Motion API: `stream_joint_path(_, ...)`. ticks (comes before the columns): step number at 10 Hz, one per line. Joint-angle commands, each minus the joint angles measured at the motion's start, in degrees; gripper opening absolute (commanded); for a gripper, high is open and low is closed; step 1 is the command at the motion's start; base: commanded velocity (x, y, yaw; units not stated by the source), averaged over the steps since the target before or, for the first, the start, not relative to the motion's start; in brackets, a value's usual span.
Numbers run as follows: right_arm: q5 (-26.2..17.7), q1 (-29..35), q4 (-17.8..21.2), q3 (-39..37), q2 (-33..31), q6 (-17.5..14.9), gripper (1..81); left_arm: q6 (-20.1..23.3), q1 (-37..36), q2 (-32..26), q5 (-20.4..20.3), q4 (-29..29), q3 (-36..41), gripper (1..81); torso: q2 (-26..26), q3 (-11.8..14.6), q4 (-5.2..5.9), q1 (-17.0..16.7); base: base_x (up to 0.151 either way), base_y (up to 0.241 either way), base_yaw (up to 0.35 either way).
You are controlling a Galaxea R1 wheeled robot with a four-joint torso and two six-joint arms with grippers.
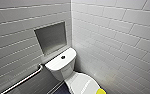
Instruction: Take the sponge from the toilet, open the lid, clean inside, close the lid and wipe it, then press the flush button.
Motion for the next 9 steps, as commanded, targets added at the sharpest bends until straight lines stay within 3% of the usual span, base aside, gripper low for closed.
stream_joint_path(1, -2.1, 4.2, 0.6, 0.6, -3.1, 0.4, 81.1, 0.4, 0.0, 0.0, 4.6, 0.5, 0.2, 81.1, -5.7, -1.9, 0.0, 3.7, 0.0, 0.0, 0.0)
stream_joint_path(3, -2.1, 5.9, 0.3, -0.4, -3.1, 3.9, 81.1, 0.4, 0.0, 0.0, 4.6, 0.4, 0.2, 81.1, -9.8, -2.3, 0.0, 6.3, 0.0, 0.0, 0.0)
stream_joint_path(7, -2.4, 10.9, 0.5, -1.4, -2.1, 7.9, 81.1, 0.3, 0.2, 0.1, 4.8, 0.4, 0.2, 81.1, -18.1, -3.0, 0.0, 11.5, 0.0, 0.0, 0.0)
stream_joint_path(9, -2.2, 12.7, 0.4, -2.3, -1.4, 10.2, 81.1, 0.4, 1.0, 0.7, 4.7, 0.6, 0.2, 81.1, -22.2, -8.6, 0.0, 14.1, 0.0, 0.0, 0.0)
